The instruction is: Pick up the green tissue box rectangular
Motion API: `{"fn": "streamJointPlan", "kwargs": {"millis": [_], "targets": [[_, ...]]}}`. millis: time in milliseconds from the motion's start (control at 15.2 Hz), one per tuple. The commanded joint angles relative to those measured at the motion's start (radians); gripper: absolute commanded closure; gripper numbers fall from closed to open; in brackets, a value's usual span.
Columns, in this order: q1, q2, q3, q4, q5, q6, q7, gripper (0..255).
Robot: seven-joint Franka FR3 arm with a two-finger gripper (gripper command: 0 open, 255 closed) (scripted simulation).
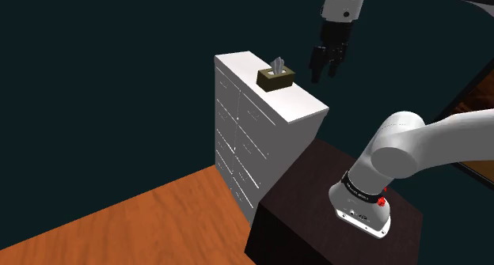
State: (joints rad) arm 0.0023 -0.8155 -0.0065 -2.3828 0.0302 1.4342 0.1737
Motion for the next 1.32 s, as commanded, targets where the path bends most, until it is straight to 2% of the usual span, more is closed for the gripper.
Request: {"fn": "streamJointPlan", "kwargs": {"millis": [0,594,1254], "targets": [[0.0,0.0,0.0,0.0,0.0,0.0,0.0,0],[-0.076,0.361,-0.019,0.181,-0.077,0.128,0.079,0],[-0.144,0.75,-0.062,0.488,-0.151,0.157,0.167,0]]}}
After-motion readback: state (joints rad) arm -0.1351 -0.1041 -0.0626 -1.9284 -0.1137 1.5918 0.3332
